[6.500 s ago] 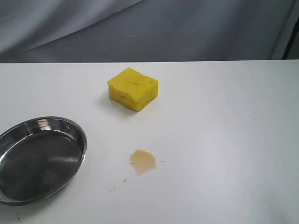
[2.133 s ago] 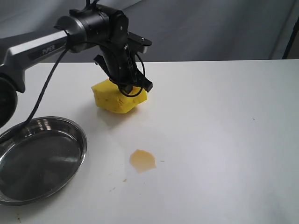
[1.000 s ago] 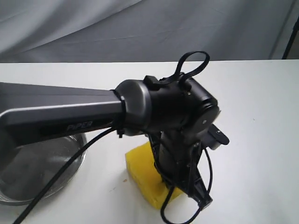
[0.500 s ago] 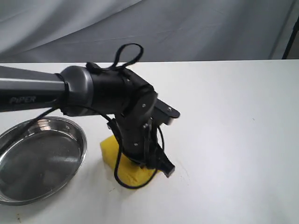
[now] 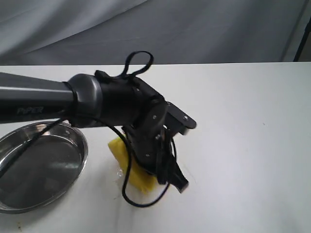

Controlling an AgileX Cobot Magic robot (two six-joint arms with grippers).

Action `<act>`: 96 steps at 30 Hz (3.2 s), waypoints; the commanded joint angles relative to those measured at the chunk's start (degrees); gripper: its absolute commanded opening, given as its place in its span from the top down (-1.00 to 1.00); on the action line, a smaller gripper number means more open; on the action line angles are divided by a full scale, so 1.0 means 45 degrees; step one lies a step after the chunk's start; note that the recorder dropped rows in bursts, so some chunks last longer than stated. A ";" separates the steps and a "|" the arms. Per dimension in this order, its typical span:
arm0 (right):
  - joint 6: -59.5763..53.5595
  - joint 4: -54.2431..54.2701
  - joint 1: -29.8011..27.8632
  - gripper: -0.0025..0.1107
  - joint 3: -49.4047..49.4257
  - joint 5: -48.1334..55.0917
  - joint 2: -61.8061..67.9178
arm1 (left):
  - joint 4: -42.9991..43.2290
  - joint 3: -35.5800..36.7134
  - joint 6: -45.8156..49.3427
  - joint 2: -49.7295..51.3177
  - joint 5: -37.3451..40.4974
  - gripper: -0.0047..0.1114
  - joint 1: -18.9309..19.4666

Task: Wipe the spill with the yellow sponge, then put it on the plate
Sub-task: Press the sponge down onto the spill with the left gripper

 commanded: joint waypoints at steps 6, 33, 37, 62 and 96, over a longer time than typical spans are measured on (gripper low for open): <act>0.0038 -0.0092 0.0026 0.96 0.0050 0.0016 -0.0053 | -0.1973 0.0131 0.0783 0.0100 0.0093 0.92 -0.1879; 0.0038 -0.0092 0.0026 0.96 0.0050 0.0016 -0.0053 | -0.0335 0.0131 0.0768 0.0100 -0.1730 0.92 0.4102; 0.0038 -0.0092 0.0026 0.96 0.0050 0.0016 -0.0053 | -0.0579 0.0131 0.0768 0.0100 -0.1799 0.92 0.4115; 0.0038 -0.0092 0.0026 0.96 0.0050 0.0016 -0.0053 | -0.6056 -0.0006 0.6334 -0.0563 0.2337 0.92 0.0657; 0.0038 -0.0092 0.0026 0.96 0.0050 -0.0007 -0.0053 | -0.4513 -0.0006 0.3820 0.0532 -0.1041 0.92 0.5664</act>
